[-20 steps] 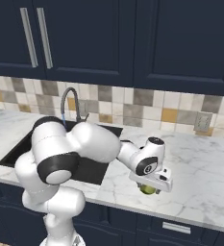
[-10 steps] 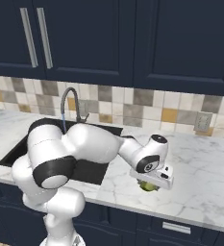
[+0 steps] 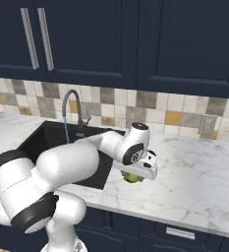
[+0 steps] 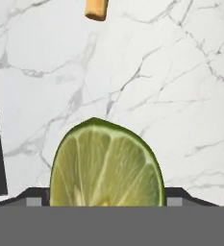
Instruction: Turn on the sink faucet. Then move the lemon wedge from the counter to the sink. Turn off the sink. Move the vegetable from the sink to the pot next to the stove. Finally move the pot to the rear left burner.
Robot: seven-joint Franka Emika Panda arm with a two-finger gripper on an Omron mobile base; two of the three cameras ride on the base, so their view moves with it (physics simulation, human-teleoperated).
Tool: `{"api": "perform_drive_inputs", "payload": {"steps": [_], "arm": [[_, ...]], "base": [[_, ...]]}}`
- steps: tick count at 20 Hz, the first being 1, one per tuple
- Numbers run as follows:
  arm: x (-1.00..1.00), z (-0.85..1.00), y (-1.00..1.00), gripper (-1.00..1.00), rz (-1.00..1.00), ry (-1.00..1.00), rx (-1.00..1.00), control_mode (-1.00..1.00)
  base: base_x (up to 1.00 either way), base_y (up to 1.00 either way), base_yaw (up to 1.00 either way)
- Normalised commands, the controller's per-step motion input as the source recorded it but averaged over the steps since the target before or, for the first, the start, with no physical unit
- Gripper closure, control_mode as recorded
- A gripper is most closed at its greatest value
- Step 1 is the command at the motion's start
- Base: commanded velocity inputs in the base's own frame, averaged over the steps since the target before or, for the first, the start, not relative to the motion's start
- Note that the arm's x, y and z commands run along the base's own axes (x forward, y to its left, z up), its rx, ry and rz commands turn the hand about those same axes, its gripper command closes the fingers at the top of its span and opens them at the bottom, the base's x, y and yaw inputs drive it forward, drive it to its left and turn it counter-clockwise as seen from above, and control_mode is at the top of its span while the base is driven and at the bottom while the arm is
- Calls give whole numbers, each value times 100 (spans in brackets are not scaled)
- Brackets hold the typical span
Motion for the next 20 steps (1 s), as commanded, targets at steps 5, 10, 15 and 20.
{"api": "perform_drive_inputs", "payload": {"steps": [5, 10, 15, 20], "arm": [[6, 31, 100, 100, 1, 0, -7, -100], [18, 16, 100, 100, 2, 0, -5, -100], [36, 4, 94, 100, 4, 0, 0, -100], [55, 0, 71, 100, 7, 4, 0, -100]], "base": [[0, 0, 0], [0, 0, 0], [0, 0, 0], [0, 0, 0]]}}
